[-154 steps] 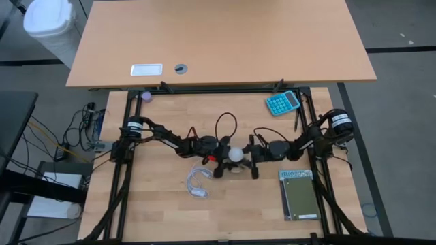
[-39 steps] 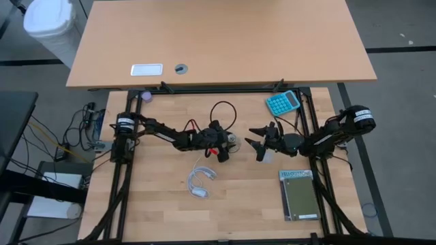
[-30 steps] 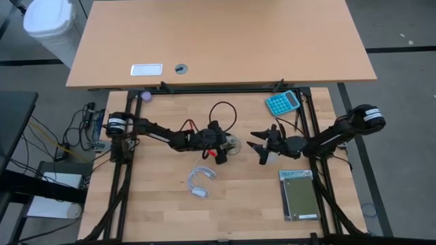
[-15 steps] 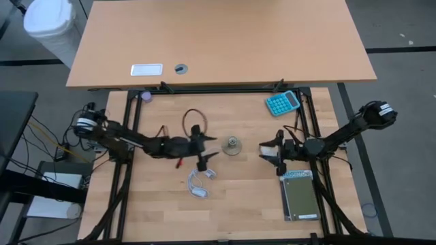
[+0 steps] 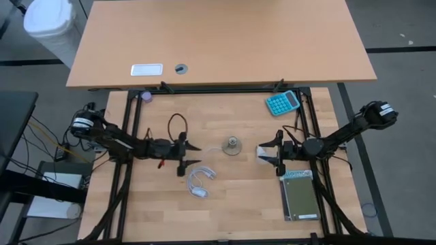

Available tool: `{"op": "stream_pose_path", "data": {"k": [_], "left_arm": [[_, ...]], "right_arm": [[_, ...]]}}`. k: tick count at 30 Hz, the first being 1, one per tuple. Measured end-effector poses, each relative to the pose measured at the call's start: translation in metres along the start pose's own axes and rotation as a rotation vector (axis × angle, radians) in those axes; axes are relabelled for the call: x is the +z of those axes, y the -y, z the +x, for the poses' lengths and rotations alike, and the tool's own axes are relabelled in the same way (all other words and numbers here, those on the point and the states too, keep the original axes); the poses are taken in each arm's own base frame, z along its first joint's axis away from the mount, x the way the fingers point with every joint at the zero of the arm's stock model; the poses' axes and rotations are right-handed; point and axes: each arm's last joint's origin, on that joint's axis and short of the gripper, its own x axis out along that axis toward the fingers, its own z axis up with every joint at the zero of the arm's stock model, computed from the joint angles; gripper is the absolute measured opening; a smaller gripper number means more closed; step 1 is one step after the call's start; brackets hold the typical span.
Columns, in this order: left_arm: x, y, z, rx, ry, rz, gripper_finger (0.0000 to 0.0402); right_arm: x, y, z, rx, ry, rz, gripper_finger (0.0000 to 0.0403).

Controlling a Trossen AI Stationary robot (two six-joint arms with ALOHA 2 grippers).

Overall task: Screw lightbulb
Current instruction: Return to Home Position

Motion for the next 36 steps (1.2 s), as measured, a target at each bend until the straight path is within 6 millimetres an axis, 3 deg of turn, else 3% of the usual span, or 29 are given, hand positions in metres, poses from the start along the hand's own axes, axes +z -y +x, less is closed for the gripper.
{"op": "stream_pose_path", "data": {"k": [8,18,27,36], "left_arm": [[-0.022,-0.002,-0.018,0.013,-0.042,-0.024,0.0219],[-0.038,-0.009,-0.026,0.263,-0.151,0.015,0.0216],[-0.042,-0.009,-0.027,0.288,-0.158,-0.205,0.0216],[-0.045,0.002,-0.027,-0.074,-0.224,-0.252,0.0216]], "right_arm": [[0.001,-0.001,0.001,0.007,0.011,0.005,0.0233],[0.001,0.003,-0.001,-0.009,-0.015,-0.01,0.0233],[-0.005,0.006,-0.006,-0.01,-0.109,-0.054,0.0232],[-0.009,0.01,-0.014,-0.01,-0.193,-0.095,0.0231]]}}
